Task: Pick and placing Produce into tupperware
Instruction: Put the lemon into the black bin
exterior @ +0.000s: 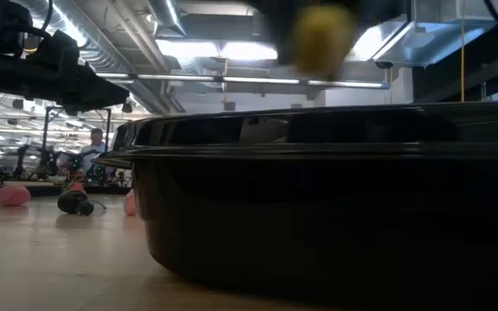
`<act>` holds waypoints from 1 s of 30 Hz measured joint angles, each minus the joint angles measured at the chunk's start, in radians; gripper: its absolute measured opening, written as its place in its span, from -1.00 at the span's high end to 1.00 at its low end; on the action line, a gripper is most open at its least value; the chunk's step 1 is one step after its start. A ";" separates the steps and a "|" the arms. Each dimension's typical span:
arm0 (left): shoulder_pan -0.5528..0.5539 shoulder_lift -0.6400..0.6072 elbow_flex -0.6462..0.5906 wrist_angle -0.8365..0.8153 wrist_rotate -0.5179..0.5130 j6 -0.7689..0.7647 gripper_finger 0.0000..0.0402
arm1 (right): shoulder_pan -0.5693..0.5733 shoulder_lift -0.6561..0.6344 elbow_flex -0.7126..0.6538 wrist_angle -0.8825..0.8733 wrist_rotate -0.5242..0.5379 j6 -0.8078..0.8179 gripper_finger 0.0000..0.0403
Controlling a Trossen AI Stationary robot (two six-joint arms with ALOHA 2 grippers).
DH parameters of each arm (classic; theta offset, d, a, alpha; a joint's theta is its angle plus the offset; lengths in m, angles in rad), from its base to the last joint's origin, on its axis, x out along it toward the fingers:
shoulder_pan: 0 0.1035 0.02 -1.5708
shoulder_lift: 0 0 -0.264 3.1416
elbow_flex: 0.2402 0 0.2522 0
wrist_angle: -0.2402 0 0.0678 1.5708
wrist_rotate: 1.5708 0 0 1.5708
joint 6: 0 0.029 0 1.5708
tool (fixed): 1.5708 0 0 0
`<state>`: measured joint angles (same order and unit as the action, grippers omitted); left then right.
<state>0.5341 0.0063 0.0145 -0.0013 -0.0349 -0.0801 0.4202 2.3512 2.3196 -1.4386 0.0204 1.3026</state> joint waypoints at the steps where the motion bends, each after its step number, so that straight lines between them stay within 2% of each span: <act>1: 0.000 0.000 0.000 0.000 0.000 0.000 0.18 | 0.022 0.000 -0.001 -0.031 -0.032 0.051 -0.10; 3: 0.000 0.000 0.000 0.000 0.000 0.000 0.18 | 0.064 0.000 -0.002 -0.042 -0.085 0.132 -0.10; 7: 0.000 0.000 0.000 0.000 0.000 0.000 0.18 | 0.129 0.000 -0.002 -0.059 -0.115 0.241 -0.10; 11: 0.000 0.000 0.000 0.000 0.000 0.000 0.18 | 0.134 0.003 -0.027 -0.103 -0.198 0.234 -0.10; 17: 0.000 0.000 0.000 0.000 0.000 0.001 0.18 | 0.135 0.008 -0.145 -0.008 -0.235 0.203 -0.10; 21: 0.000 0.000 0.000 0.000 0.000 0.001 0.18 | 0.135 0.008 -0.217 0.005 -0.297 0.188 -0.22; 30: 0.000 0.000 0.000 0.000 0.000 0.003 0.18 | 0.133 0.007 -0.250 0.030 -0.291 0.092 -0.27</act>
<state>0.5341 0.0065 0.0145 -0.0010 -0.0349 -0.0769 0.5537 2.3585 2.0693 -1.4084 -0.2709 1.3946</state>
